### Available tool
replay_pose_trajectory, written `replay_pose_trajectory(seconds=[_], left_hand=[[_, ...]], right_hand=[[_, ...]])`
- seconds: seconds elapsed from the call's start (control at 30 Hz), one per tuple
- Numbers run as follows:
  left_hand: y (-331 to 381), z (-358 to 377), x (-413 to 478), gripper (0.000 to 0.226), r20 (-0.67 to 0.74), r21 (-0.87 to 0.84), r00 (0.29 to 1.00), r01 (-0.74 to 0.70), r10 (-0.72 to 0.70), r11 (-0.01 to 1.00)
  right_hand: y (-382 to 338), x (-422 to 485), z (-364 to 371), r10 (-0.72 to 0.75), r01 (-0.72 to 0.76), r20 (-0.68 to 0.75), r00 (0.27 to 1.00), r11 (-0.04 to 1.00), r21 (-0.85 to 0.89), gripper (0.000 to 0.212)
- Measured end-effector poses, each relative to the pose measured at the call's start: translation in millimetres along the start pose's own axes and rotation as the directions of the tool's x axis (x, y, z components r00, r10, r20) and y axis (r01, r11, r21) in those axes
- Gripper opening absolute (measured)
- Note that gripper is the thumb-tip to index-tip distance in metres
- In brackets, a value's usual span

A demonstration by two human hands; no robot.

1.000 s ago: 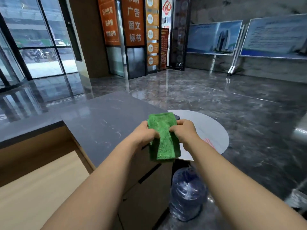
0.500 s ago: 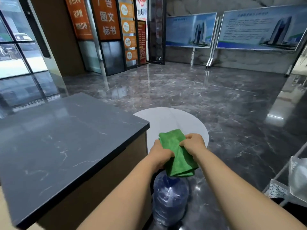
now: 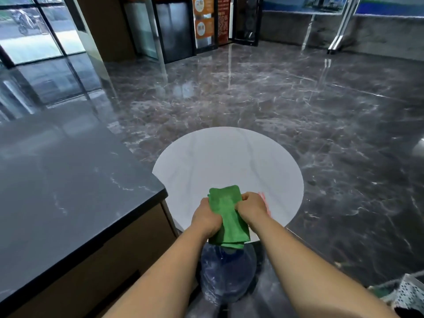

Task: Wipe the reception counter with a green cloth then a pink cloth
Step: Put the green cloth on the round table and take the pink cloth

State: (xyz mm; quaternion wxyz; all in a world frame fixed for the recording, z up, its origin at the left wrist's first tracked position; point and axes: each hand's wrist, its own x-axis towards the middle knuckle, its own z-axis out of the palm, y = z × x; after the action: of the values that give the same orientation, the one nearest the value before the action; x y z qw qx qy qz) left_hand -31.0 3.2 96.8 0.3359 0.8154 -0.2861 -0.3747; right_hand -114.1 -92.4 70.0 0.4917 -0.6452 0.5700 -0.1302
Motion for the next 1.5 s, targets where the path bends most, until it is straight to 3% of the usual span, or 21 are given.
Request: replay_pose_trajectory(seconds=[0.03, 0.13, 0.4, 0.53, 0.6, 0.67, 0.77, 0.97, 1.07, 1.17, 1.27, 1.37, 1.5], left_hand=[[-3, 2, 9, 0.017, -0.013, 0.006, 1.0, 0.005, -0.005, 1.0], [-14, 9, 37, 0.043, -0.017, 0.038, 0.998, 0.066, -0.065, 0.997], [-53, 26, 97, 0.051, -0.074, 0.108, 0.99, 0.126, -0.119, 0.986], [-75, 40, 129, 0.062, -0.162, 0.125, 0.984, 0.095, -0.074, 0.988], [-84, 48, 139, 0.07, -0.13, 0.251, 0.989, 0.1, -0.069, 0.963], [-93, 60, 146, 0.073, -0.04, 0.519, 0.997, 0.077, -0.066, 0.851], [-98, 73, 151, 0.068, 0.071, 0.692, 0.994, 0.013, -0.086, 0.722], [-76, 70, 159, 0.055, 0.083, 0.728, 0.993, -0.004, -0.082, 0.686], [-68, 72, 163, 0.058, 0.092, 0.728, 0.994, -0.031, -0.053, 0.685], [-68, 78, 164, 0.058, 0.094, 0.714, 0.995, -0.04, -0.039, 0.699], [-69, 84, 162, 0.059, 0.086, 0.687, 0.996, -0.042, -0.024, 0.726], [-63, 86, 156, 0.06, 0.074, 0.635, 0.997, -0.034, -0.017, 0.772], [-34, 81, 143, 0.048, 0.063, 0.52, 0.998, -0.057, 0.028, 0.852]], right_hand=[[3, 10, 5, -0.006, 0.006, 0.022, 1.0, 1.0, -0.009, 0.017], [10, 36, 20, -0.016, 0.017, 0.084, 0.996, 1.0, -0.009, 0.021], [37, 91, 60, -0.053, 0.062, 0.159, 0.986, 0.996, -0.057, 0.024], [47, 115, 80, -0.109, 0.127, 0.202, 0.973, 0.989, -0.076, 0.018], [54, 124, 87, -0.122, 0.165, 0.278, 0.953, 0.977, -0.137, 0.017], [70, 132, 92, -0.1, 0.178, 0.322, 0.941, 0.959, -0.222, 0.028], [87, 135, 86, -0.102, 0.181, 0.278, 0.955, 0.944, -0.276, 0.038], [101, 143, 39, -0.116, 0.123, 0.05, 0.992, 0.798, -0.59, 0.038], [104, 144, 34, 0.021, 0.028, 0.066, 0.998, 0.751, -0.66, 0.064], [111, 145, 44, 0.035, 0.024, 0.067, 0.997, 0.69, -0.723, 0.083], [111, 149, 48, -0.001, 0.042, 0.052, 0.999, 0.6, -0.799, 0.061], [106, 153, 38, 0.009, 0.071, 0.094, 0.996, 0.587, -0.806, 0.04], [91, 155, 15, 0.067, -0.066, -0.019, 0.998, 0.81, -0.582, 0.026]])
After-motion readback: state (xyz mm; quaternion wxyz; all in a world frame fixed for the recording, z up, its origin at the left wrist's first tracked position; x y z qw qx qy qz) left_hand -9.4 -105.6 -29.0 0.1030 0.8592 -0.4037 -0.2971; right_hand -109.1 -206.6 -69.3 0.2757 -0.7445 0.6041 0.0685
